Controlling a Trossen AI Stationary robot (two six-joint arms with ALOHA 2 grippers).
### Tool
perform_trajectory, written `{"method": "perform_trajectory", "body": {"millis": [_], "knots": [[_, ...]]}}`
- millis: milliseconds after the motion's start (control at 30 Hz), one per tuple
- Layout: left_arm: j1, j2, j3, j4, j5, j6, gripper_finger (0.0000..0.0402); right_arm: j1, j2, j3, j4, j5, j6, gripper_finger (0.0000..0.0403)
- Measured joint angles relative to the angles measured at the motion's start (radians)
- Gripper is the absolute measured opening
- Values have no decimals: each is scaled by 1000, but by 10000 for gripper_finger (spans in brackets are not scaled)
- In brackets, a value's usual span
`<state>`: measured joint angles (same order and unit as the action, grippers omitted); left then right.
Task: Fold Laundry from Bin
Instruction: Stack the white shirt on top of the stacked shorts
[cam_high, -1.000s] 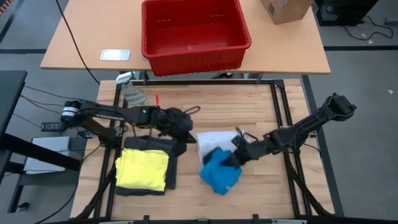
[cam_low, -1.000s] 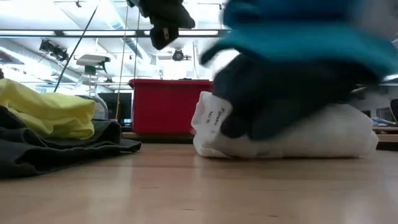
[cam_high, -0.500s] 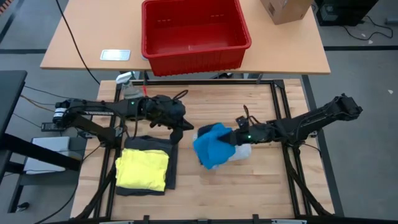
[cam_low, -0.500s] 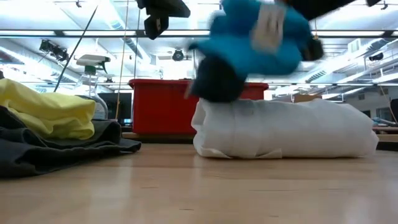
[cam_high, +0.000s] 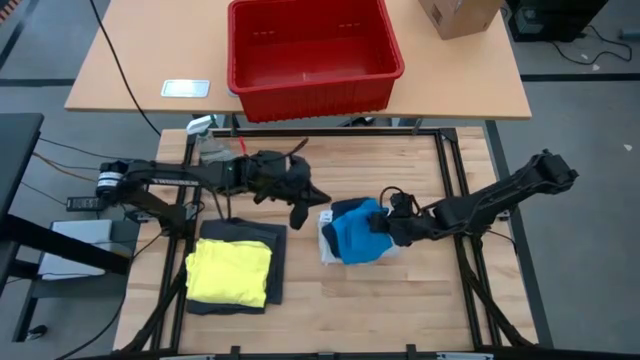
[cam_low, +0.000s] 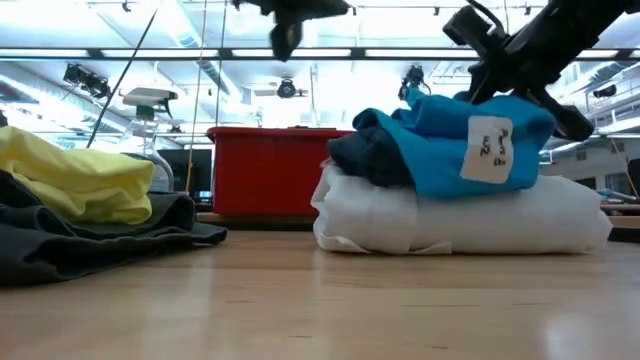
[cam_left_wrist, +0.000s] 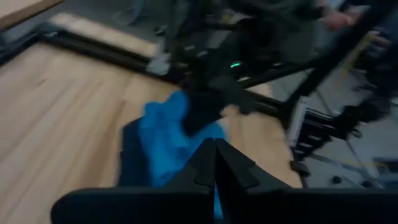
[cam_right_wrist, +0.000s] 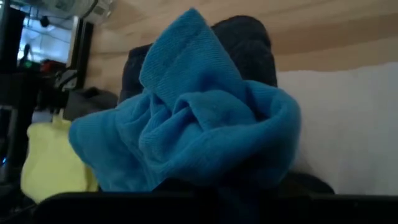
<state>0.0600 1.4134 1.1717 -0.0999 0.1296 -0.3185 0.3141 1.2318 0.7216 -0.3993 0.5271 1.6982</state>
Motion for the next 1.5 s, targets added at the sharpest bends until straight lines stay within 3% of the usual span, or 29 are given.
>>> {"method": "perform_trajectory", "body": {"millis": [200,367,633,767,967,1400,1500], "knots": [[-15,122,0,150,74,25,9,-3,27,0,-25,7,12,51],[-15,225,0,163,75,26,8,-3,34,0,-44,7,37,53],[-15,356,0,163,76,18,8,-1,33,-1,-50,5,56,189],[-7,386,0,159,77,17,8,12,33,-1,-52,5,55,223],[17,403,0,141,78,5,8,34,33,-1,-70,6,14,224],[108,388,0,145,77,24,8,63,-35,-1,9,-22,-285,219],[131,352,-1,141,141,24,8,80,-52,-1,5,10,-284,219]]}}
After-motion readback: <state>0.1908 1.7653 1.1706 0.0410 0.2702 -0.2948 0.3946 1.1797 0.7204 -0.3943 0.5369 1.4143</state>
